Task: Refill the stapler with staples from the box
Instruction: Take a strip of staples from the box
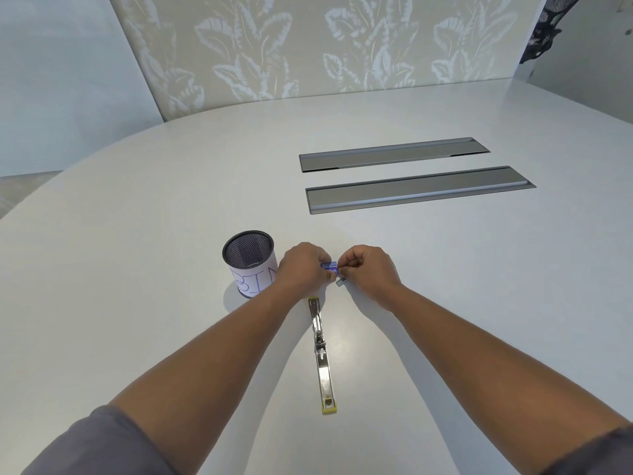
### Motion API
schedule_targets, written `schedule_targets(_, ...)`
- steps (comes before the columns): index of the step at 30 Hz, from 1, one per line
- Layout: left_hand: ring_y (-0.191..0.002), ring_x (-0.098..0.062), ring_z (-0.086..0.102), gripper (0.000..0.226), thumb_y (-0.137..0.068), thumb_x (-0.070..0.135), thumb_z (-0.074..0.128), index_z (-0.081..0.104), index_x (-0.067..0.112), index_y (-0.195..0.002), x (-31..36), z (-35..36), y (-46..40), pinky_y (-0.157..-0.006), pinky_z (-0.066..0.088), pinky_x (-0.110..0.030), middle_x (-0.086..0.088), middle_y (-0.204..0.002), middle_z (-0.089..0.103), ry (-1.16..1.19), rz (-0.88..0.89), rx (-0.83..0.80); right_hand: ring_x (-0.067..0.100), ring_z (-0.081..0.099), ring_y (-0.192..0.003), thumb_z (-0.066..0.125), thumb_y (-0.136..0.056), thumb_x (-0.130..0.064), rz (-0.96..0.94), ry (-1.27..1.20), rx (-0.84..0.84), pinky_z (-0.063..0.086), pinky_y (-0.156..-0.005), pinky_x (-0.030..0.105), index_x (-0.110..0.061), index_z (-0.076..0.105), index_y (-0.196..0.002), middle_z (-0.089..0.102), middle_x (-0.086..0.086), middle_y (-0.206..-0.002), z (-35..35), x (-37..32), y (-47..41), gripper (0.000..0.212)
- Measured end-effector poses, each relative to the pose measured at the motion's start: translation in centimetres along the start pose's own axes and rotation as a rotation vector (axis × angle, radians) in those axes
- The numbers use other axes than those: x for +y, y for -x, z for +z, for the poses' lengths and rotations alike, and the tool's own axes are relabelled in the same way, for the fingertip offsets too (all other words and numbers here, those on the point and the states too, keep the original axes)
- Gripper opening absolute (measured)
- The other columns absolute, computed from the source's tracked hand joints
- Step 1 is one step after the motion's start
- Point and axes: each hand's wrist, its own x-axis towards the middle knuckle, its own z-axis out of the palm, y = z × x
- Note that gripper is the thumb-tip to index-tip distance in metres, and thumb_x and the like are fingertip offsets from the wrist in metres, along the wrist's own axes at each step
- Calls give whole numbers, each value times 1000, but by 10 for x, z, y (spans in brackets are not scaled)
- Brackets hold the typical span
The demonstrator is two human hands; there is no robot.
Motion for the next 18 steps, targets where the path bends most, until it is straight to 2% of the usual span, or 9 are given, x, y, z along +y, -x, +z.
schedule_targets(6,-108,-23,63,35,-79,32,83,77,21,-111,0,1,-1,-78,45,-28,0,-115,70,-13,0,0,14,76,-78,74,-78,-9,2,3,6,60,-86,48,-27,74,-77,78,-8,-73,0,0,0,18)
schedule_targets(18,-91,-22,63,26,-77,29,84,78,19,-100,0,-1,-1,-69,40,-27,2,-98,70,4,4,-2,9,76,-74,74,-78,-9,-6,-7,1,61,-85,46,-26,74,-78,78,-10,-72,0,2,-2,17)
